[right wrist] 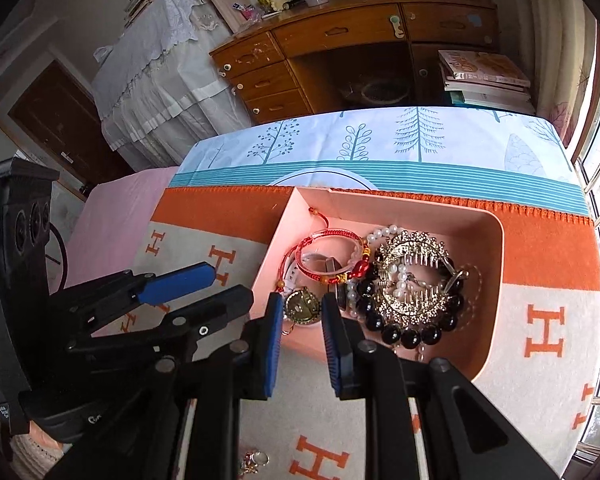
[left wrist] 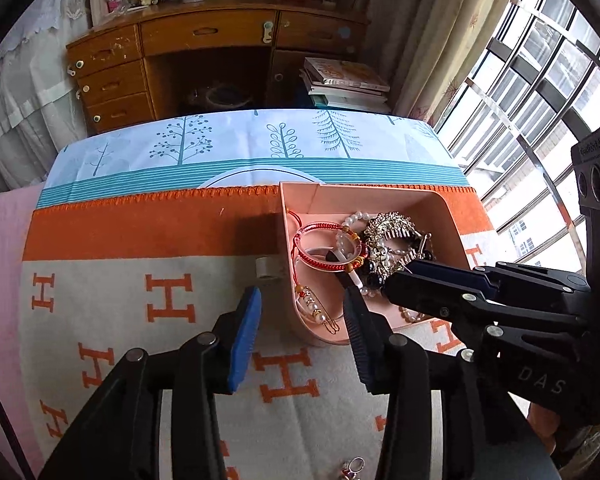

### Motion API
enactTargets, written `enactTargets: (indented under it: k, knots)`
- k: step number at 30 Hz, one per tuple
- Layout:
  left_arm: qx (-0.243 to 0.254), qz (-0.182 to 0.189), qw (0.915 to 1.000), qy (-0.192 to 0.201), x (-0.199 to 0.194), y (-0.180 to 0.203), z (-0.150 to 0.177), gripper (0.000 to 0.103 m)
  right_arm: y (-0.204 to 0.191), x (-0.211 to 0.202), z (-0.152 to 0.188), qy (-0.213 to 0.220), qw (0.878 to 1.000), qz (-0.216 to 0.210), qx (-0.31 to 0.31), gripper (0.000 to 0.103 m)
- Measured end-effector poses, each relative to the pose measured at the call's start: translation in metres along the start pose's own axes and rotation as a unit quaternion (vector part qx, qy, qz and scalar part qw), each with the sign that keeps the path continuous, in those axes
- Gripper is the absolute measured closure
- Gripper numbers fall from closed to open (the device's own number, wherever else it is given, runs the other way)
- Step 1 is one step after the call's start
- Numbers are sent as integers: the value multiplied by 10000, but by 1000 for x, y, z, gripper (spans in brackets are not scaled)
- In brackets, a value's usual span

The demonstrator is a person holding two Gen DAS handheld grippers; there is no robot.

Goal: Organize jewelry
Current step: 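Lower the pearl pin into the tray with the left tool while the right tool drops the gold brooch in, then open both tools and lift them out of the pink tray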

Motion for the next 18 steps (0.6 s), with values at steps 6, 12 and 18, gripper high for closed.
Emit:
enactTargets:
  k: [6,12,18]
  knots:
    - [-30,-116,9998,132,-13,-11,6,51,-4,11,-6,64,9999,130,-58,83]
    - [-55,-108,9995,299,-27,-16,15,42,-6,12,-4,43,9999,113,47,82]
    - [-88,-122,9990,427,-42,-18,29,41,-16,-9,2,256,9992,297,-80,82]
Point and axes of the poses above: each gripper's, at about its wrist camera, not at the fingertips, and x roughly the way its jaws point, y to its right, z to its underside, the point moved 3 cm from there along x, roughly the way its jaws point, and after that the axes turned 10 degrees about -x, right-handed, at the moved point
